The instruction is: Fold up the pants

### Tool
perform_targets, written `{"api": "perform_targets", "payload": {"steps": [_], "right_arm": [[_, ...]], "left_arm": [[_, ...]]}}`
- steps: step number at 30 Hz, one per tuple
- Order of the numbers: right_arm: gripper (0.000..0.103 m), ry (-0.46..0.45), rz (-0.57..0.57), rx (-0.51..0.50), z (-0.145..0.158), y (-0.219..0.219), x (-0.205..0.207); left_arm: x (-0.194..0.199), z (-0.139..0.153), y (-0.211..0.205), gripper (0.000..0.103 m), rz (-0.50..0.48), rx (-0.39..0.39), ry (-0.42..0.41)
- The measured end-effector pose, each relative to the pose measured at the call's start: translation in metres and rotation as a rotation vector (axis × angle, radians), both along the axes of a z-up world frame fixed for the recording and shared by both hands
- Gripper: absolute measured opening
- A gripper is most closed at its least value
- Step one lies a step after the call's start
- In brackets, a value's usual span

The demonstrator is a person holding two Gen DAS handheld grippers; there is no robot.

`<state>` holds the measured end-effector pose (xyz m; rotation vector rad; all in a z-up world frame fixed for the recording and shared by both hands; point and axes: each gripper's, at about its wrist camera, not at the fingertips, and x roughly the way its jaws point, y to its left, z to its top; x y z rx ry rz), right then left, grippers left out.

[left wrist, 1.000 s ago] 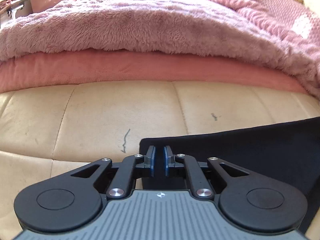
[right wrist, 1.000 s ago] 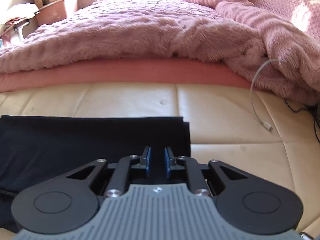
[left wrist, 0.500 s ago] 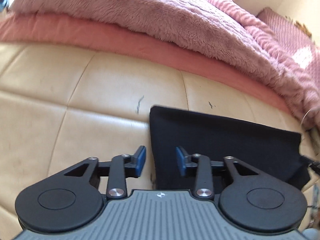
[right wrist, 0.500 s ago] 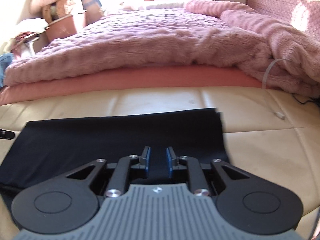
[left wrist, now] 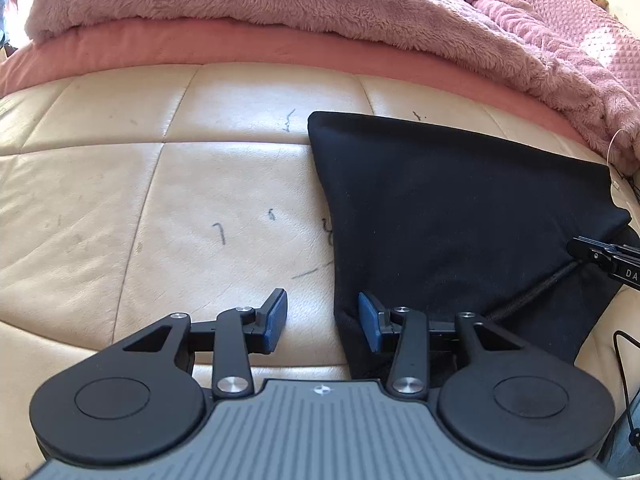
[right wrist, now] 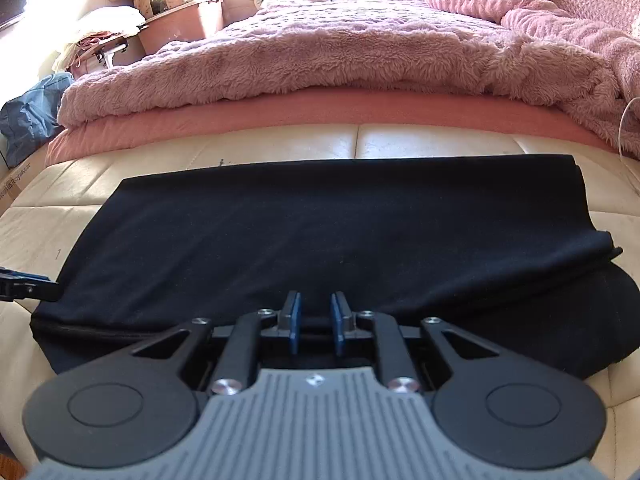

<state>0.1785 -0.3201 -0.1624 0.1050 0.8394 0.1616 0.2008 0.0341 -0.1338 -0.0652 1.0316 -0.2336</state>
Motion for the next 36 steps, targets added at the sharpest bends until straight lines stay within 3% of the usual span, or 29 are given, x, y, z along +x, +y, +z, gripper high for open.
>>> {"api": "perform_targets", "payload": {"steps": [3, 5, 8, 11, 13, 15, 18, 23, 25, 29, 34, 36], "right_arm": [[0.012, 0.011, -0.002, -0.013, 0.002, 0.001, 0.001], [0.014, 0.010, -0.011, -0.014, 0.008, 0.002, 0.003], [0.014, -0.031, 0.006, 0.030, 0.018, 0.008, 0.001], [0.010, -0.043, 0.050, 0.019, 0.021, 0.025, 0.004], [0.008, -0.032, 0.064, 0.010, 0.019, 0.035, 0.008], [0.008, -0.013, 0.067, 0.006, 0.014, 0.042, 0.011], [0.007, 0.008, 0.071, 0.004, 0.008, 0.046, 0.010], [0.007, 0.021, 0.086, 0.002, 0.003, 0.047, 0.008], [0.007, 0.024, 0.094, -0.006, 0.001, 0.049, 0.011], [0.007, 0.016, 0.102, -0.012, -0.001, 0.049, 0.010], [0.007, 0.013, 0.107, -0.011, -0.001, 0.048, 0.009], [0.007, 0.014, 0.111, -0.012, -0.001, 0.048, 0.009]], "left_arm": [[-0.008, 0.005, 0.001, 0.048, -0.010, 0.050, 0.010], [-0.011, 0.010, 0.006, 0.041, 0.007, 0.050, 0.025], [-0.007, 0.017, 0.014, 0.040, 0.056, -0.058, -0.002], [0.006, 0.020, 0.012, 0.031, 0.089, -0.167, -0.034], [0.016, 0.017, 0.003, 0.022, 0.087, -0.196, -0.038], [0.025, 0.011, -0.007, 0.013, 0.062, -0.192, -0.029], [0.033, -0.005, -0.014, 0.004, 0.062, -0.120, -0.004], [0.032, -0.006, -0.002, 0.006, 0.100, -0.149, -0.010], [0.032, -0.001, 0.008, 0.006, 0.159, -0.159, -0.015], [0.034, -0.005, 0.039, 0.008, 0.270, -0.328, 0.049], [0.039, -0.023, 0.048, 0.041, 0.306, -0.502, 0.097], [0.043, -0.032, 0.048, 0.042, 0.328, -0.524, 0.112]]}}
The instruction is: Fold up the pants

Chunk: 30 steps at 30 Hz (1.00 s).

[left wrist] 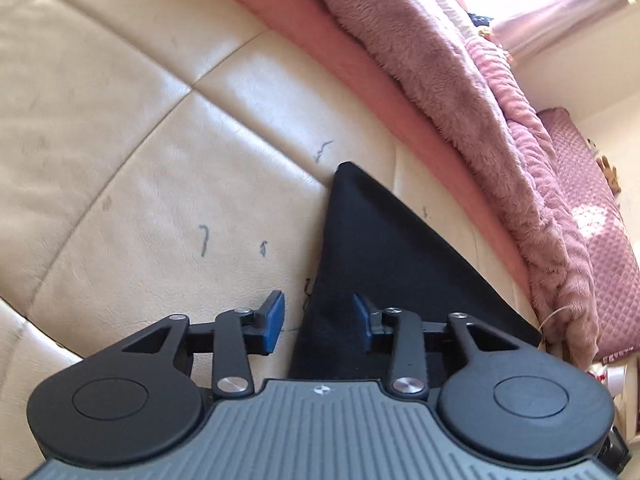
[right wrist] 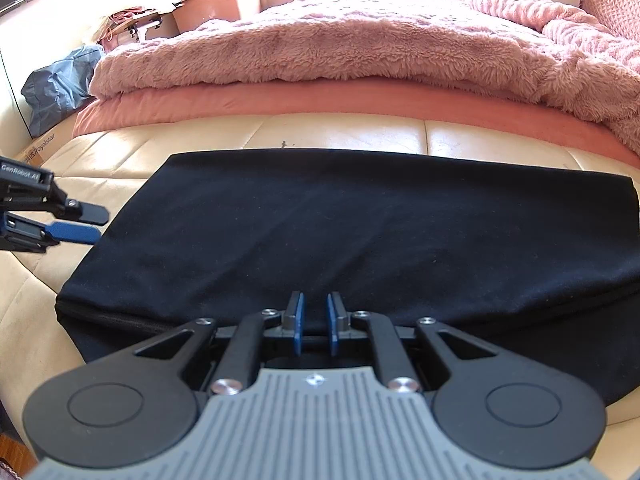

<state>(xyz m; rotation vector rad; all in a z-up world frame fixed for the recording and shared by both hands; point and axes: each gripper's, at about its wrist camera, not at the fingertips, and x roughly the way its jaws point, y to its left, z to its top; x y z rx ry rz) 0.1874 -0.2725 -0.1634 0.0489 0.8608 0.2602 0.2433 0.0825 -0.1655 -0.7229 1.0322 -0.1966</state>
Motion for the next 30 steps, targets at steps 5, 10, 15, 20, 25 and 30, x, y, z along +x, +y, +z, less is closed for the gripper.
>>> {"api": "perform_targets", "payload": {"steps": [5, 10, 15, 20, 25, 30], "right_arm": [[0.007, 0.001, 0.005, 0.017, -0.002, -0.003, 0.001], [0.007, -0.007, -0.001, 0.034, -0.005, -0.005, 0.001], [0.007, 0.003, 0.003, 0.031, -0.003, -0.005, 0.003], [0.008, 0.016, 0.024, 0.010, 0.000, 0.002, 0.002], [0.009, 0.034, 0.097, 0.003, 0.003, 0.033, -0.004], [0.009, 0.051, 0.185, 0.038, 0.008, 0.074, -0.009]], "left_arm": [[0.010, -0.006, 0.000, 0.044, -0.021, -0.029, -0.004], [0.019, -0.006, -0.013, 0.044, -0.059, -0.025, -0.016], [0.013, 0.000, -0.019, 0.009, -0.063, 0.032, -0.044], [-0.002, 0.012, -0.006, 0.007, -0.056, 0.034, -0.073], [-0.017, 0.025, 0.027, 0.007, -0.044, 0.081, -0.062], [-0.025, 0.047, 0.063, 0.007, -0.027, 0.131, -0.059]]}}
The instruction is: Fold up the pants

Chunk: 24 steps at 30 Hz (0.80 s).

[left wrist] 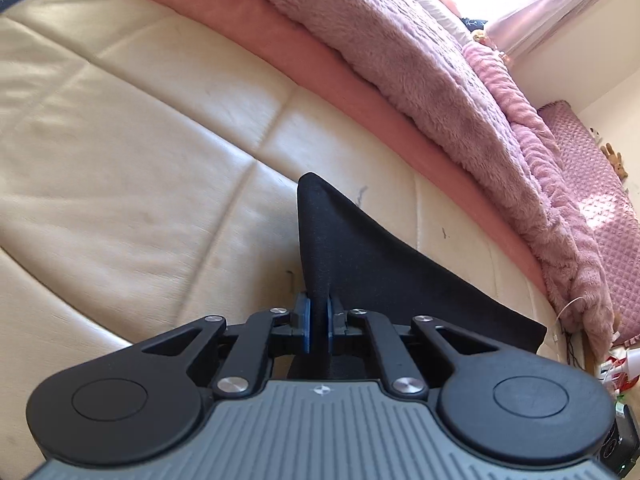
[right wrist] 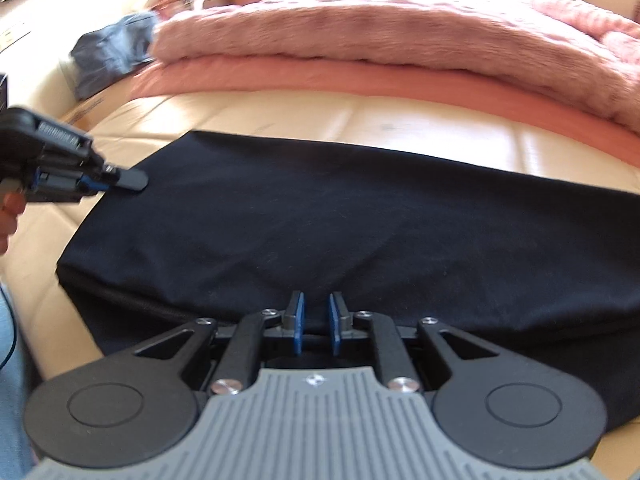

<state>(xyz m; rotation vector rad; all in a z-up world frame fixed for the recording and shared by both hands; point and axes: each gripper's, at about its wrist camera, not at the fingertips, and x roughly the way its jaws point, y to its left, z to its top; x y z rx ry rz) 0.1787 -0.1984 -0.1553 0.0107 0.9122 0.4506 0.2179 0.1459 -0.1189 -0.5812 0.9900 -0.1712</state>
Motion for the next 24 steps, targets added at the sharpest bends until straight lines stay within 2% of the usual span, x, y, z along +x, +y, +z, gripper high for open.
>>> {"api": "perform_targets", "payload": {"steps": [3, 6, 8, 12, 18, 24], "right_arm": [[0.008, -0.027, -0.012, 0.013, 0.008, 0.006, 0.005], [0.008, -0.037, -0.052, -0.031, 0.012, 0.001, 0.025], [0.002, -0.031, -0.095, -0.039, 0.014, -0.006, 0.044], [0.000, -0.032, -0.118, -0.024, 0.015, -0.008, 0.076], [0.000, -0.018, -0.127, -0.028, 0.001, 0.002, 0.119], [0.000, -0.003, -0.135, -0.026, -0.013, 0.006, 0.139]], "left_arm": [[0.000, 0.018, 0.005, 0.007, -0.015, 0.044, 0.002], [0.004, 0.039, 0.000, 0.007, -0.042, 0.049, -0.021], [0.009, 0.054, -0.009, 0.007, -0.063, 0.048, -0.033], [0.019, 0.074, -0.023, 0.007, -0.082, -0.005, -0.026], [0.023, 0.096, -0.039, 0.007, -0.106, -0.068, -0.069], [0.026, 0.112, -0.056, 0.007, -0.143, -0.107, -0.099]]}}
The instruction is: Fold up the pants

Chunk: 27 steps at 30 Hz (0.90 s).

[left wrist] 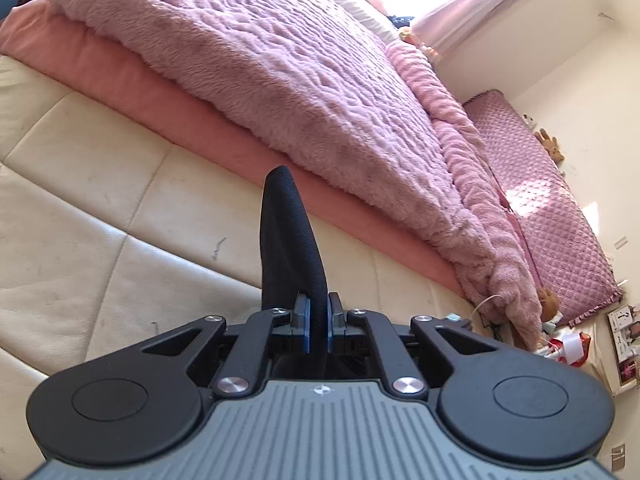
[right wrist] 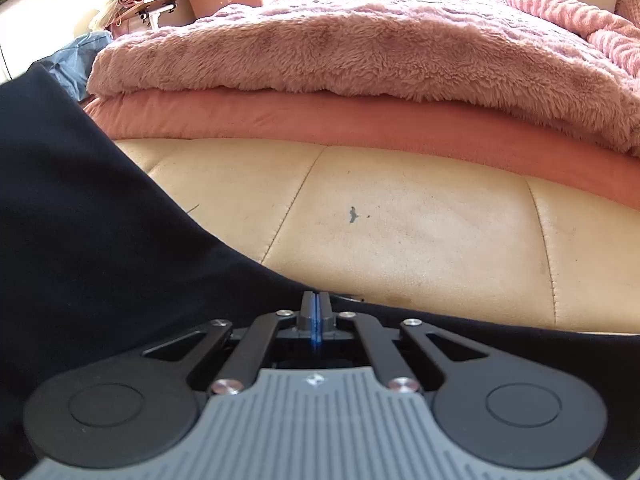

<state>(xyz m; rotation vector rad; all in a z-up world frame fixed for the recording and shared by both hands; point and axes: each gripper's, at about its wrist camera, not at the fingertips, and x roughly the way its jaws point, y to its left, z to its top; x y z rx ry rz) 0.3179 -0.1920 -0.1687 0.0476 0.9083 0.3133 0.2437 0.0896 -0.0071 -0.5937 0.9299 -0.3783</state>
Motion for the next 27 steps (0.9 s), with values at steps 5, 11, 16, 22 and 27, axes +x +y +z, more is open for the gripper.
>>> {"api": "perform_targets", "payload": {"steps": [5, 11, 16, 22, 27], "right_arm": [[0.000, -0.012, 0.030, 0.031, 0.016, -0.005, -0.020], [0.000, 0.014, 0.097, 0.059, 0.029, -0.009, -0.090], [0.000, 0.050, 0.101, 0.040, 0.019, -0.005, -0.124], [0.000, 0.007, 0.077, 0.082, 0.032, -0.021, -0.132], [0.000, -0.080, -0.051, 0.033, 0.058, -0.080, -0.152]], "left_arm": [[0.001, 0.008, -0.016, 0.007, -0.013, -0.024, -0.001], [0.001, 0.013, -0.039, 0.007, -0.037, -0.034, 0.002], [0.000, 0.018, -0.060, 0.007, -0.043, -0.029, 0.012], [0.003, 0.022, -0.091, 0.007, -0.058, -0.007, 0.026], [0.008, 0.020, -0.121, 0.007, -0.071, 0.000, 0.047]]}}
